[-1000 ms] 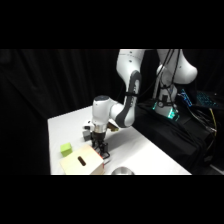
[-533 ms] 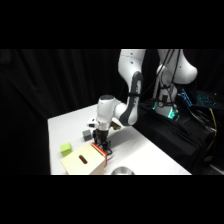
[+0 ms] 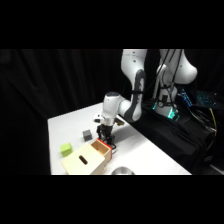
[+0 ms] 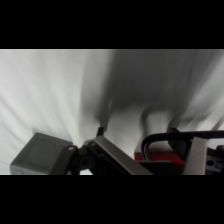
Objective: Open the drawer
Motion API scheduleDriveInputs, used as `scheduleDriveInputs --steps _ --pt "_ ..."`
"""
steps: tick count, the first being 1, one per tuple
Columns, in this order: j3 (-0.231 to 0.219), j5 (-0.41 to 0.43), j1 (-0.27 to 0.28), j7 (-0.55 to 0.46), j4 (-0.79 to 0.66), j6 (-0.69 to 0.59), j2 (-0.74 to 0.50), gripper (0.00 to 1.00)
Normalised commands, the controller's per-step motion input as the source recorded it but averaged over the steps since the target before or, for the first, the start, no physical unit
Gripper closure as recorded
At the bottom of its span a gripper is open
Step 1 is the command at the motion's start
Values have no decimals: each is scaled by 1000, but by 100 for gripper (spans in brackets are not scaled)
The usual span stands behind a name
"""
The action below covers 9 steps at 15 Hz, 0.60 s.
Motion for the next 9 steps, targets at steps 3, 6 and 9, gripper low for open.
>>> scheduleDriveInputs --steps 3,6,9 --pt "-63 -125 12 61 -388 151 -343 0" --pt "-51 -117 18 67 -348 138 -305 0" --pt "-41 -116 4 66 -309 125 -266 0"
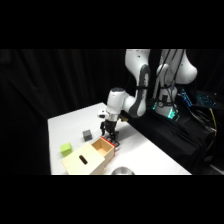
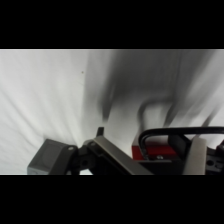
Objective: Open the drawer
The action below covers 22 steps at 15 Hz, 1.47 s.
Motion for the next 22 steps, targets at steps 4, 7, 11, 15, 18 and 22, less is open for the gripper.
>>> scheduleDriveInputs --steps 4,7,11,15,18,22 --pt "-35 -126 -38 47 -288 125 -247 0" --pt "64 -138 -151 31 -314 37 -356 0" --pt "197 -104 -231 36 -365 -345 -636 0" --pt "153 149 -109 -36 -263 -754 -817 0" --pt "-162 128 167 22 -69 -755 -689 0" --pt "-184 30 178 103 120 -701 -445 0"
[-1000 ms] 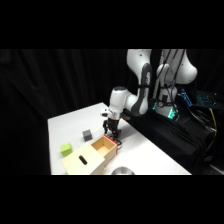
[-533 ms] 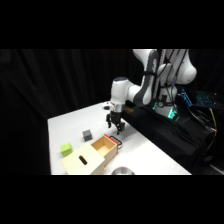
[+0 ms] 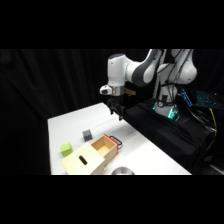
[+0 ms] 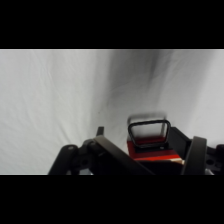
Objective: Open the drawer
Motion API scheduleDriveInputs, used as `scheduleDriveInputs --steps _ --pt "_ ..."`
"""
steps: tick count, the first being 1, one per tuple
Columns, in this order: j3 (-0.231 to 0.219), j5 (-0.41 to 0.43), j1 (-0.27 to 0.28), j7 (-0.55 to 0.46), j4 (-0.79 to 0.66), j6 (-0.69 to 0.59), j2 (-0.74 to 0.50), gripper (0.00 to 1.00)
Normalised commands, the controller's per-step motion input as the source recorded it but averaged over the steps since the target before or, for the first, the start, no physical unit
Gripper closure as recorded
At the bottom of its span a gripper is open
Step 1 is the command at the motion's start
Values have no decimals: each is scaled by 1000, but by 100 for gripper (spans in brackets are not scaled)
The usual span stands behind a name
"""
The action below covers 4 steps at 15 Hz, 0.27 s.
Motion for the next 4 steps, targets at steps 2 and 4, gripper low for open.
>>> scheduleDriveInputs --steps 2,4 --pt "-125 52 159 116 216 -581 -264 0" --pt "-92 113 166 64 242 -516 -197 0"
